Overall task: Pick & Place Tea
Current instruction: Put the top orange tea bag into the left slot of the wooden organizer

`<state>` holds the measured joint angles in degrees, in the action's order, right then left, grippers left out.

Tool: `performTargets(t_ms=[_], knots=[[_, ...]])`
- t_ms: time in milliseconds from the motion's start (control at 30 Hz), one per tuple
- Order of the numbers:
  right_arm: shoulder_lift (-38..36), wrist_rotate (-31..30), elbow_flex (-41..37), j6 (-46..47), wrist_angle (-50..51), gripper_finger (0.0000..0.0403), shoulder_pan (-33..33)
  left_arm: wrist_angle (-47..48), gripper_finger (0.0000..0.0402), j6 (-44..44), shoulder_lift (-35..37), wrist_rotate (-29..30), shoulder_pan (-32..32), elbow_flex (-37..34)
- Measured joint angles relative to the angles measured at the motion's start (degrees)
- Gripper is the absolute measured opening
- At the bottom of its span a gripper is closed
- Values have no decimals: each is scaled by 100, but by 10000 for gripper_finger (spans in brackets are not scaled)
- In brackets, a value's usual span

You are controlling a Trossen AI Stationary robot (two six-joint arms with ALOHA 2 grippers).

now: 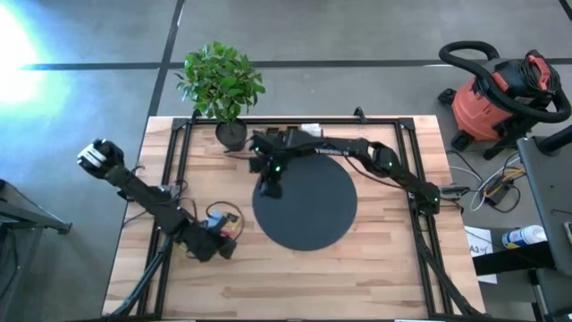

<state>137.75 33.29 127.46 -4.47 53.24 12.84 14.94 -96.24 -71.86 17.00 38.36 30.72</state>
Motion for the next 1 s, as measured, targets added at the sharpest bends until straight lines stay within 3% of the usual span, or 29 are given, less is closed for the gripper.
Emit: performTargets(t_ms=[133, 233, 533, 700, 1000], knots=[[11, 234, -388, 1109, -1121, 155, -111, 684, 137, -1323, 193, 821, 543, 0], [11, 272, -654, 1622, -1688, 155, -165, 878, 137, -1862, 258, 1000, 725, -2], [15, 272, -1424, 2809, -2879, 171, -330, 945, 137, -2387, -21, 1057, 690, -398], [15, 243, -1614, 2876, -3068, 175, -400, 466, 137, -2420, -21, 1420, 612, -726], [15, 57, -2084, 4028, -4360, 176, -449, -119, 137, -2404, -21, 1517, 482, -1178]])
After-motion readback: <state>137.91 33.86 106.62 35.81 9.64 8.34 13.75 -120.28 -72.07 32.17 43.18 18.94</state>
